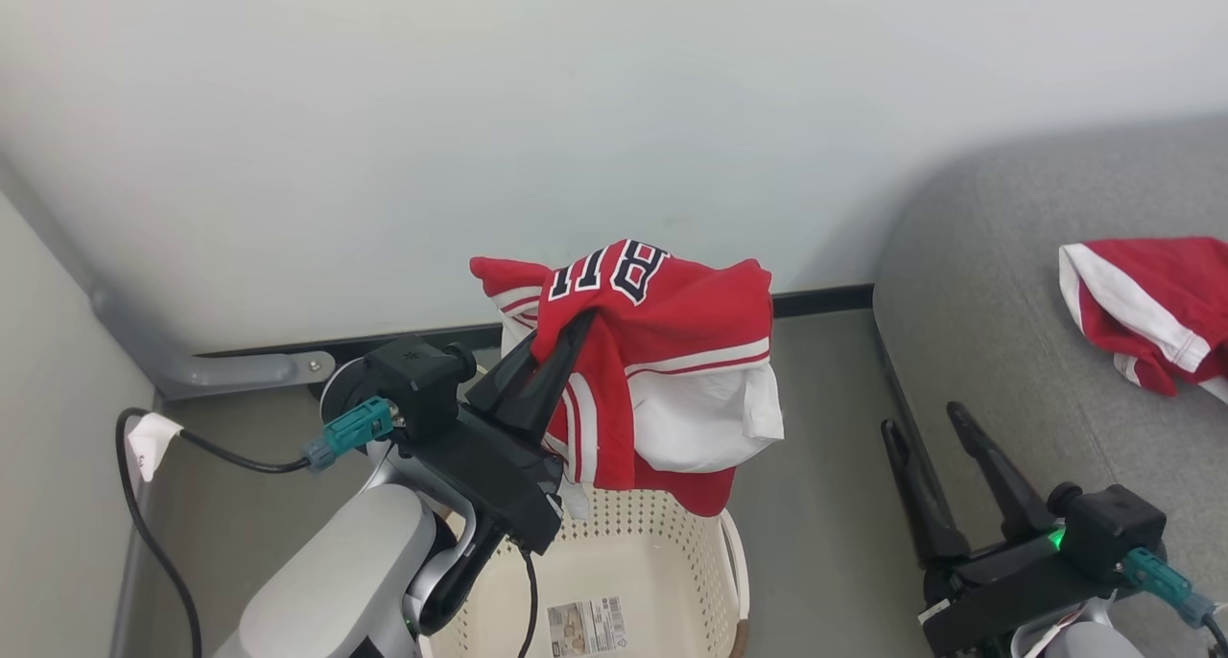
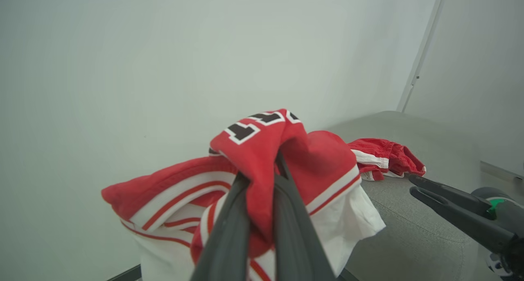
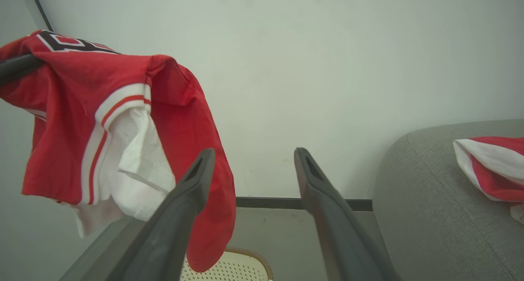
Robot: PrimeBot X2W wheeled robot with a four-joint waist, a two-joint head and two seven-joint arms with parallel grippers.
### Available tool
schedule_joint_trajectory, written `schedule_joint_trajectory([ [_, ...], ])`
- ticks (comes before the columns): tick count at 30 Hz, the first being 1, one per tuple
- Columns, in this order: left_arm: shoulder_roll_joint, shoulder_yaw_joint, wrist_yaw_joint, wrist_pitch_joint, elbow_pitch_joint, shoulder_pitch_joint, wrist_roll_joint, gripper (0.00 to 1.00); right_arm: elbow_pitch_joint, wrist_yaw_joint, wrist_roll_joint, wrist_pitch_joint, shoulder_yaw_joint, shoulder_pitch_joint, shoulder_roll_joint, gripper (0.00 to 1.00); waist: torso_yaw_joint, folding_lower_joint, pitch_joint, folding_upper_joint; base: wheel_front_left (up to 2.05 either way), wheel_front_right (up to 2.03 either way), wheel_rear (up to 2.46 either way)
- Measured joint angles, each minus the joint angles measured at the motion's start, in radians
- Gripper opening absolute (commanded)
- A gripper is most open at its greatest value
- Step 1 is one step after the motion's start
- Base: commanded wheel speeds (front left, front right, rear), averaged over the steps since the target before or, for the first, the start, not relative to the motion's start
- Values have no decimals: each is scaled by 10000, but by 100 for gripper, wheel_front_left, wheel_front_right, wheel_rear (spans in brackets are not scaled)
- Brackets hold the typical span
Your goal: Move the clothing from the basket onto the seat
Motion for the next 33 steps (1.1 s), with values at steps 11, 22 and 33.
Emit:
schedule_joint_trajectory([
  [11, 207, 38, 349, 238, -709, 425, -94, 0, -324, 0, 180, 0, 732, 20, -109, 100, 248, 1, -501, 0, 0, 0, 0],
  [22, 245, 27, 535, 589, -1174, 478, -178, 0, -1480, 0, 523, 0, 1770, -337, -564, 100, 276, 2, -506, 2, 0, 0, 0],
  [33, 132, -217, 694, 943, -1670, 620, -178, 0, -886, 2, 545, 92, 2364, -1561, -953, 100, 478, 3, -439, 2, 0, 0, 0],
])
